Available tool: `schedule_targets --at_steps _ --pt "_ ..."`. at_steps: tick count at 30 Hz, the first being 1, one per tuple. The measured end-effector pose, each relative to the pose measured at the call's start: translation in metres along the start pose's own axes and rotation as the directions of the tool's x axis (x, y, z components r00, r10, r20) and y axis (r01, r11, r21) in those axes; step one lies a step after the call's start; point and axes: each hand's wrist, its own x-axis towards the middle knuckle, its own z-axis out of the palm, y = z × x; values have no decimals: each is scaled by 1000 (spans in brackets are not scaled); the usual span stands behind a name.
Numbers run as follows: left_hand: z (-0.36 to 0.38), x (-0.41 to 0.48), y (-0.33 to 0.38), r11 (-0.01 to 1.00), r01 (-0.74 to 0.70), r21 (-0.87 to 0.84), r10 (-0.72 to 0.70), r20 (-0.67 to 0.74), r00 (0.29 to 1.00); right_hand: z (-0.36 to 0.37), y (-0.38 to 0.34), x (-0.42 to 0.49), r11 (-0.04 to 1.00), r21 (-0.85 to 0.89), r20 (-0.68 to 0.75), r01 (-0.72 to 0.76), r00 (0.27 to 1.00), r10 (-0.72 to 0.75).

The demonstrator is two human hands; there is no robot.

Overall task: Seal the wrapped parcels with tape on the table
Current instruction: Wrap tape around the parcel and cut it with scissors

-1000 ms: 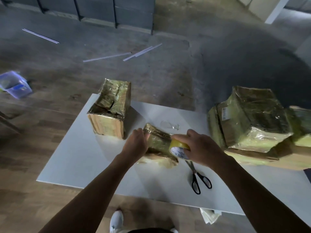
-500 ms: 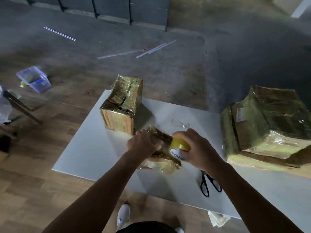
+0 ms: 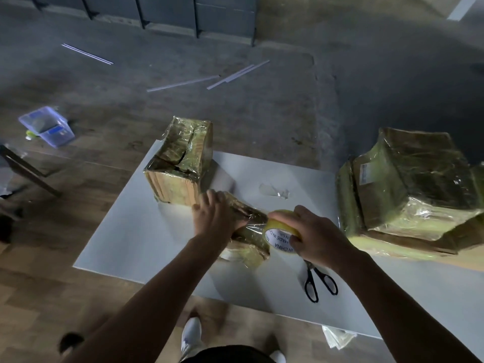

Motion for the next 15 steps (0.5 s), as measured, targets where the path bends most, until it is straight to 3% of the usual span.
schedule_targets --at_steps 2,4,7,10,13,15 --pt "5 -7 14 981 -191 24 192 -138 972 -1 -5 6 999 -50 -17 18 1000 -19" --pt "15 -14 22 928 -328 -176 309 -125 943 -1 -4 9 994 -104 1 29 1000 -29" --pt "19 -9 25 889 -321 -325 310 -88 947 4 0 3 995 -103 11 10 1000 -9" --pt "17 1 25 908 -256 -331 255 -49 966 17 7 -3 988 130 -102 -80 990 93" --pt "19 5 25 930 -238 -280 238 -34 971 35 10 -6 850 523 -234 -64 948 215" --pt "24 5 23 928 -247 -278 243 -49 969 45 10 -8 793 608 -241 -46 940 239"
